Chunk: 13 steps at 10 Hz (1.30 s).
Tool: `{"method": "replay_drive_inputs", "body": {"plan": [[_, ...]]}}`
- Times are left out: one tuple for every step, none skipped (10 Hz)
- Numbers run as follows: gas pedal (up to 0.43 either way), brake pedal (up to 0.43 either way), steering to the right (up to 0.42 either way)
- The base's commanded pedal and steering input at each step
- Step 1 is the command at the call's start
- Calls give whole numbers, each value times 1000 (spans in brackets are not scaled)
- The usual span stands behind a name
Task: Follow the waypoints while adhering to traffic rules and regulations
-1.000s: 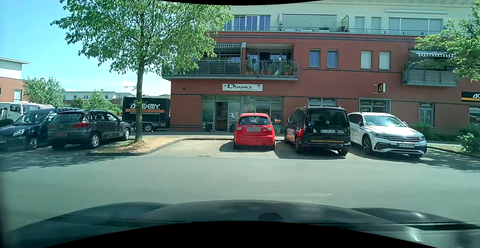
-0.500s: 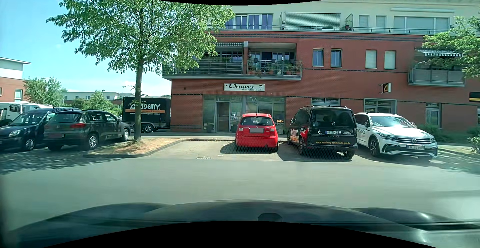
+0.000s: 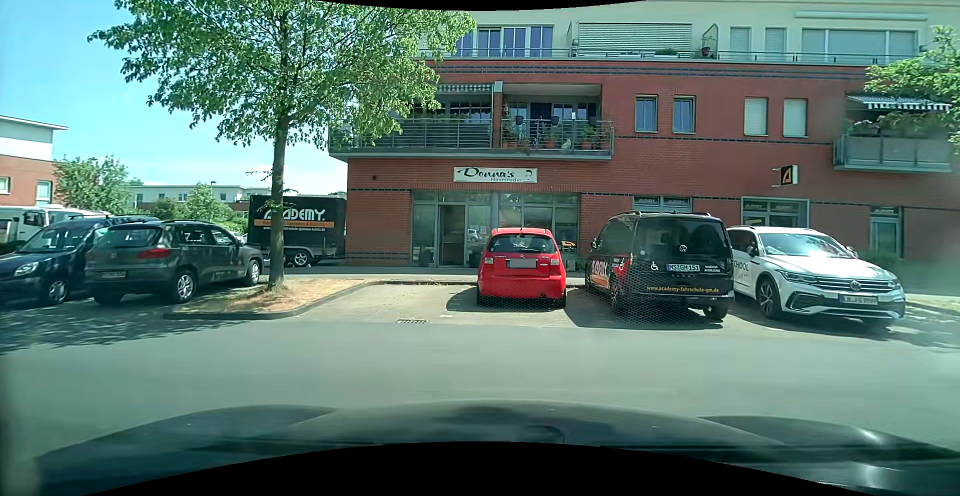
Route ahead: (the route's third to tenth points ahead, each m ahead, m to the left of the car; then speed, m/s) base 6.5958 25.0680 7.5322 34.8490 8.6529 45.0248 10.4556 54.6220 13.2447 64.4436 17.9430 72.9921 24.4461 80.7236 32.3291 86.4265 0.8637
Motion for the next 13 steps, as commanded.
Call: {"method": "replay_drive_inputs", "body": {"plan": [[0,18,-333],[0,18,-364],[0,18,-410],[0,18,-454],[0,18,-492],[59,18,-536],[87,18,-591],[98,18,-647],[110,18,-685],[157,18,-726],[157,18,-747],[157,18,-771],[157,18,-807]]}}
